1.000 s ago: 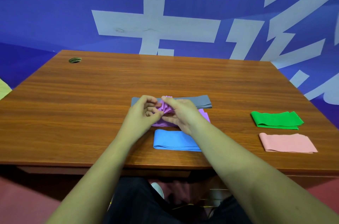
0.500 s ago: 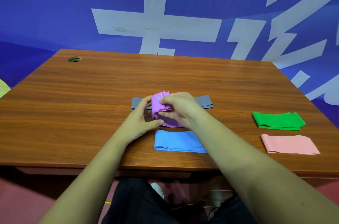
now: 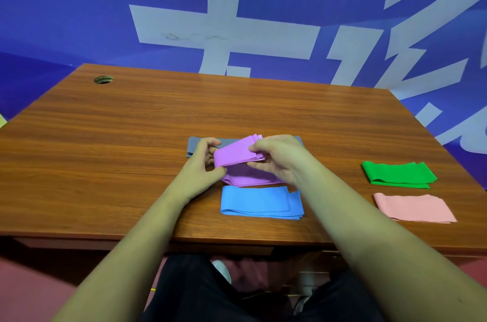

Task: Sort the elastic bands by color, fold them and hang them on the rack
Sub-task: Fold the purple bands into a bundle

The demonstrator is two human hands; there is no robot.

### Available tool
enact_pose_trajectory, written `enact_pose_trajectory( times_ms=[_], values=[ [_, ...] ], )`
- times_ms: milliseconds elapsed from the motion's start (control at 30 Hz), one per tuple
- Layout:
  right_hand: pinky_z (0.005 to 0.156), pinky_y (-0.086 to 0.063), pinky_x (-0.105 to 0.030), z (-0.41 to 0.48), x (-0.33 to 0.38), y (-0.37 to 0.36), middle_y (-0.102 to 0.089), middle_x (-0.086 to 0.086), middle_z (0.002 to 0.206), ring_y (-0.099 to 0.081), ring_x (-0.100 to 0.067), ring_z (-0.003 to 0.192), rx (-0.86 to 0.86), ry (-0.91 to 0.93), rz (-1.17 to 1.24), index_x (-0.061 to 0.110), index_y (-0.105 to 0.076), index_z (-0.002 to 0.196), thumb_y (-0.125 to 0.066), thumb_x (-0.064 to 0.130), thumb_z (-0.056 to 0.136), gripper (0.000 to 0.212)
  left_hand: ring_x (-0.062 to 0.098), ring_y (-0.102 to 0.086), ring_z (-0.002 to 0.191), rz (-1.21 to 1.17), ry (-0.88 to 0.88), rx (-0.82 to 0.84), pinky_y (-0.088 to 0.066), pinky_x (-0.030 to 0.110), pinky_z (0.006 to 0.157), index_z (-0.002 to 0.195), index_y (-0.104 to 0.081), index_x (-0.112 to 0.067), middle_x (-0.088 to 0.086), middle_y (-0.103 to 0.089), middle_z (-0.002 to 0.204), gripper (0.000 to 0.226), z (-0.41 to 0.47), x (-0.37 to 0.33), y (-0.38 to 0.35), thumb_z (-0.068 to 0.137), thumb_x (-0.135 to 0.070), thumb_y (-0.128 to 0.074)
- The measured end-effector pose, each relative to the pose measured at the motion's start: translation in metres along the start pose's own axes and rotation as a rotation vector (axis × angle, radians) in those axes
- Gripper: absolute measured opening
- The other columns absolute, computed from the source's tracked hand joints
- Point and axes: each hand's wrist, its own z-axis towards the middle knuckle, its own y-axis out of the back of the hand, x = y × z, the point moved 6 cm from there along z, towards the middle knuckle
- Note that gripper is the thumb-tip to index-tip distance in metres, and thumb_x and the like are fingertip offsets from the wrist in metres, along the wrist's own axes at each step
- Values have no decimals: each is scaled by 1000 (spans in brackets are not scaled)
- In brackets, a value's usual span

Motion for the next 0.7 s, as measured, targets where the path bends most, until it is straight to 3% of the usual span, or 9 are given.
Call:
enact_pose_trajectory(
  times_ms=[100,200,333,433,567,633,700],
  values=[
    [64,-61,-37,2,-4,10,-54,-11,72,-59,-17,66,-40,1,-40,3,-60,73,-68,-10,81,16,11,-54,89,95,-11,33,-48,30,88,122,-42,-28,-1,-52,103,64,4,0,1,64,-35,-67],
    [61,-60,-37,5,-7,20,-50,-10,74,-58,-18,66,-86,8,-96,6,-57,72,-69,-11,79,22,11,-55,98,202,-30,65,-46,26,94,125,-42,-32,-4,-54,109,67,5,0,3,66,-39,-73],
    [63,-61,-37,7,-9,32,-52,-11,78,-61,-20,70,-126,-2,-140,5,-58,75,-71,-9,78,20,-6,-52,109,289,-12,147,-39,17,101,128,-41,-32,-9,-55,121,64,3,3,0,77,-22,-79],
    [65,-62,-37,6,-12,38,-54,-11,79,-64,-23,77,-149,-8,-207,6,-59,77,-73,-6,78,18,-16,-49,109,371,-32,182,-34,3,93,128,-45,-30,-14,-56,123,59,2,1,-1,80,-23,-78],
    [57,-61,-30,3,-13,48,-56,-11,77,-64,-25,76,-206,17,-329,7,-59,75,-73,1,80,15,-8,-54,94,393,-84,156,-43,11,83,122,-49,-36,-23,-57,112,54,6,-10,-1,79,-25,-79],
    [51,-59,-26,1,-13,52,-58,-12,77,-63,-24,71,-234,37,-395,7,-60,78,-73,4,80,13,-1,-55,96,381,-95,155,-46,18,88,127,-47,-37,-19,-56,116,59,8,-11,-3,78,-29,-80],
    [46,-53,-25,-1,-14,57,-55,-10,69,-56,-19,55,-274,76,-488,11,-56,68,-74,7,78,21,2,-55,104,378,-101,167,-45,20,94,129,-43,-38,-14,-55,120,64,8,-9,-6,78,-29,-80]
  ],
)
